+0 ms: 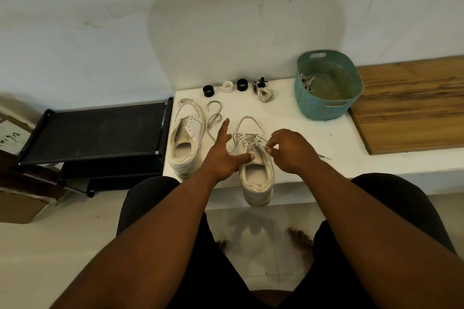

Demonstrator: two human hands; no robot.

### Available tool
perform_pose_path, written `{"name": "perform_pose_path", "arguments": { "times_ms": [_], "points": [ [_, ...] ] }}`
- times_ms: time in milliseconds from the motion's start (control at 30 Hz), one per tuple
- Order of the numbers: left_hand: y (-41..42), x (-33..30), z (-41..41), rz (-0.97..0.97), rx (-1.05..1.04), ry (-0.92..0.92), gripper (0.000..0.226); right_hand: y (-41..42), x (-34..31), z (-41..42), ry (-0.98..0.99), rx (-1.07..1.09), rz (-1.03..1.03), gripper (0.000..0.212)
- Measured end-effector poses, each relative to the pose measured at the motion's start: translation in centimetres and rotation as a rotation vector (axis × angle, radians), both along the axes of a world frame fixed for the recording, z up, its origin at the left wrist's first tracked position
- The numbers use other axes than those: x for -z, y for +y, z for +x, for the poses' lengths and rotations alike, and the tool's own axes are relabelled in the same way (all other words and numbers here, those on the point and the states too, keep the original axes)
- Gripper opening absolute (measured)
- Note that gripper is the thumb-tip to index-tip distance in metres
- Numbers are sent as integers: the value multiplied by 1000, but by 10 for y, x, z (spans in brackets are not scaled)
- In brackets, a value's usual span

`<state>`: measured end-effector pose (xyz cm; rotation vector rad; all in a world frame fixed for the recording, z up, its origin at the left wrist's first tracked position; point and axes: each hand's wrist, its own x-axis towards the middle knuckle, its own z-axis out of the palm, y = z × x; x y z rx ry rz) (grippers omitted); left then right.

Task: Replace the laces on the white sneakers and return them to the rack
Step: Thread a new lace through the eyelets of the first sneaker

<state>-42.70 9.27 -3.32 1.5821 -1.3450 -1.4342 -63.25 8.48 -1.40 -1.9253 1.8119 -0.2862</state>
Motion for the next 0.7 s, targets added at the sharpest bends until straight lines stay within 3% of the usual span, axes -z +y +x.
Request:
{"name": "perform_pose_path", "arguments": {
  "times_ms": [233,333,467,600,700],
  "points": [
    [2,-3,0,65,-7,68,115,-13,0,-41,186,317,70,21],
    [1,-2,0,83,-8,74,115,-12,0,-40,170,283,101,17],
    [-1,-5,1,-143,86,-236,115,-8,-6,-26,13,135,11,21],
    [-4,-25,-14,-536,172,-411,76,0,-21,-6,-114,-80,-125,20],
    [-2,-39,-30,-636,236,-427,35,2,-28,0,-170,-99,-183,19]
  ]
}}
